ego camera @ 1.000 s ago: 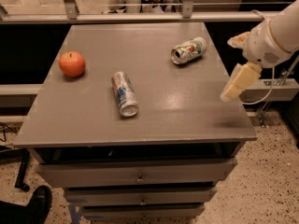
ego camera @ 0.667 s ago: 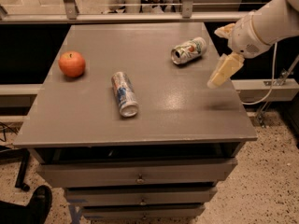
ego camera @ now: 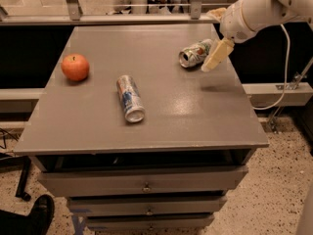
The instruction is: Place 7up can upright
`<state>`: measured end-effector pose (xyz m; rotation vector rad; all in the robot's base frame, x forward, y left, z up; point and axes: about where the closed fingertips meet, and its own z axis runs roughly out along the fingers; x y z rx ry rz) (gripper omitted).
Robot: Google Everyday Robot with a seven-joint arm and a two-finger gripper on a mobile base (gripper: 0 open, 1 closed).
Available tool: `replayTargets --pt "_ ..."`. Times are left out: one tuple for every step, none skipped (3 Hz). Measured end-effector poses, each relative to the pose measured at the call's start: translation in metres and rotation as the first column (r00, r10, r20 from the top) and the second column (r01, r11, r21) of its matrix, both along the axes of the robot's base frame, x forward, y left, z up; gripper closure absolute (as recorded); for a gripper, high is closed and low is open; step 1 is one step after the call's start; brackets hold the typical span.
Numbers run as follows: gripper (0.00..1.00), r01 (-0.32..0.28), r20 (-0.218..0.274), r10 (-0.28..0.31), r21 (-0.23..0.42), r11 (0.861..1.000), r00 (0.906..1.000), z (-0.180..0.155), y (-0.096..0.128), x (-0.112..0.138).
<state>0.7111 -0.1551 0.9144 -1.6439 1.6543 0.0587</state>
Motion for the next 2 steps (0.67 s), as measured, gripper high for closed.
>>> replayTargets --pt "0.00 -0.001 -0.004 0.001 0.000 1.000 1.0000 -0.0016 0.0007 -0.0004" --pt "0.00 -0.017 -0.014 0.017 0.015 1.000 0.9998 -0.0031 0.0023 -0.0001"
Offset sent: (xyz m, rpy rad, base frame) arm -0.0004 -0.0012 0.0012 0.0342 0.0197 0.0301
